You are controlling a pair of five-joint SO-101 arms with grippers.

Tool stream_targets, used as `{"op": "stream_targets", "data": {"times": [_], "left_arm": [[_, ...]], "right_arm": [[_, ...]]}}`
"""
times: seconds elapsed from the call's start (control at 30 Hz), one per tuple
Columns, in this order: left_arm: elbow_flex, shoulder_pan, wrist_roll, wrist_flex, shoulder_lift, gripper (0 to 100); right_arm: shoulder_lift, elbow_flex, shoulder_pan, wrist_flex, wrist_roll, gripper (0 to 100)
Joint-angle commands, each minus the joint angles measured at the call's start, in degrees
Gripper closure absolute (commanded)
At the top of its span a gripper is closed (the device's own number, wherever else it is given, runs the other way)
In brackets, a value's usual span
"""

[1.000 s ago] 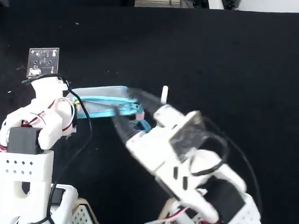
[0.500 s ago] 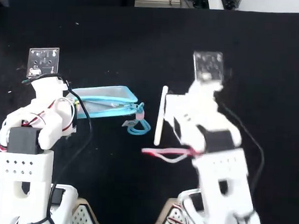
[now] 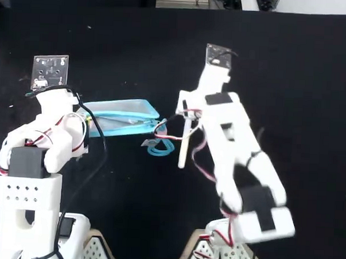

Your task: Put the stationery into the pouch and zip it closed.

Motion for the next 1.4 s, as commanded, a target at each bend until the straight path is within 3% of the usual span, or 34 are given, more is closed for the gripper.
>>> {"op": "stream_targets", "data": {"times": [0.0,0.37,0.57,0.67,0.77,1.03,1.27,1.37], "left_arm": [[0.7,-0.6,-0.4,0.2,0.2,97],[0.7,-0.6,-0.4,0.2,0.2,97],[0.7,-0.6,-0.4,0.2,0.2,97],[0.7,-0.6,-0.4,0.2,0.2,97],[0.7,-0.6,-0.4,0.2,0.2,97],[0.7,-0.6,-0.4,0.2,0.2,97],[0.7,-0.6,-0.4,0.2,0.2,97],[0.7,-0.6,-0.4,0.2,0.2,97]], "right_arm": [[9.3,-10.9,1.8,0.8,-0.5,86.4],[23.3,-22.6,4.5,0.9,0.2,86.4],[28.6,-25.4,4.2,1.1,7.9,86.8],[29.3,-28.7,4.0,6.5,9.1,88.1],[29.3,-31.9,3.4,13.6,11.0,96.0],[28.9,-40.0,5.8,23.9,22.1,98.8],[29.7,-46.4,7.6,34.2,40.2,98.2],[31.1,-45.1,7.7,35.4,44.7,91.4]]}}
